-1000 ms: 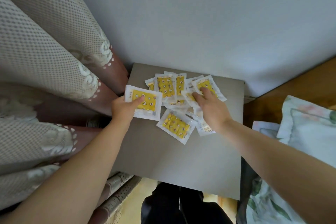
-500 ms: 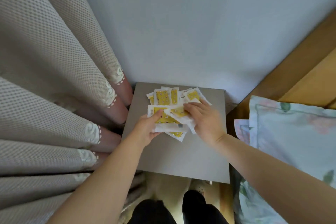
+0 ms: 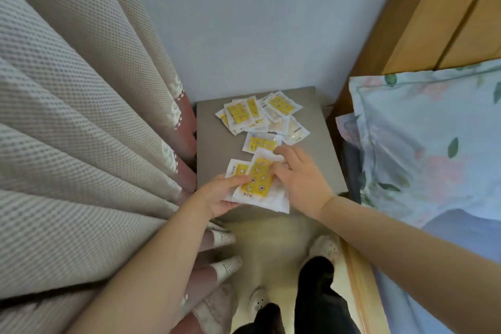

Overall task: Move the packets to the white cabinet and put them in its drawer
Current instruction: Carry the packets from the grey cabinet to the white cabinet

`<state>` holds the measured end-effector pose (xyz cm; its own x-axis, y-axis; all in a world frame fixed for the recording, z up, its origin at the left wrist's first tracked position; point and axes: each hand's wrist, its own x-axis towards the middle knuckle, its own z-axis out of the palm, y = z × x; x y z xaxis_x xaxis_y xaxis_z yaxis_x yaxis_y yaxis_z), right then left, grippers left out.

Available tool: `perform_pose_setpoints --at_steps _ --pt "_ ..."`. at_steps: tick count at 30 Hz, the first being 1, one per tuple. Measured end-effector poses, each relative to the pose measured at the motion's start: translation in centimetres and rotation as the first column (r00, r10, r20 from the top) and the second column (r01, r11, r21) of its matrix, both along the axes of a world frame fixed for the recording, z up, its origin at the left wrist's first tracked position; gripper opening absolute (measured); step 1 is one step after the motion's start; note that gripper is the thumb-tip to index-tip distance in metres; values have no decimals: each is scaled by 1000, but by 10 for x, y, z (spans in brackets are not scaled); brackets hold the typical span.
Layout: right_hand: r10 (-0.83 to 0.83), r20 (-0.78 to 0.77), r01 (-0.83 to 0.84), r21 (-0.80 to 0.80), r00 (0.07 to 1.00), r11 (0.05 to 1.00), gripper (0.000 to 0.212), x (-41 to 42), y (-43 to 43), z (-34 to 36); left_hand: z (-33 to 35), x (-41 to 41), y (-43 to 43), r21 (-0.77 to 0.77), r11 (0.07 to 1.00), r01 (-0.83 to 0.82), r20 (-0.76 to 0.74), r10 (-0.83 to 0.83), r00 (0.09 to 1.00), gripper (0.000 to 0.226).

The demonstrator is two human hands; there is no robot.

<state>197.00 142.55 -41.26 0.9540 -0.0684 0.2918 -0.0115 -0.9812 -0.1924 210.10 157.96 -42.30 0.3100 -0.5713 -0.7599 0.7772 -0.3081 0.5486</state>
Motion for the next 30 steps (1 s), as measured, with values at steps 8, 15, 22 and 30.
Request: perform_pose_setpoints --at_steps 8,15,22,30 --pt "-290 -230 369 507 929 779 39 -55 31 9 -2 -56 22 -21 987 -157 -81 155 985 41" --pt "-275 -196 324 751 941 576 57 -114 40 5 4 -103 29 -16 993 -118 -63 116 991 14" --pt "-597 -257 207 966 760 -153 18 -234 61 32 14 -205 12 15 994 107 11 -107 994 25" --pt "-691 -462 282 887 556 -366 38 -431 94 1 -7 -400 1 124 871 475 75 -486 871 64"
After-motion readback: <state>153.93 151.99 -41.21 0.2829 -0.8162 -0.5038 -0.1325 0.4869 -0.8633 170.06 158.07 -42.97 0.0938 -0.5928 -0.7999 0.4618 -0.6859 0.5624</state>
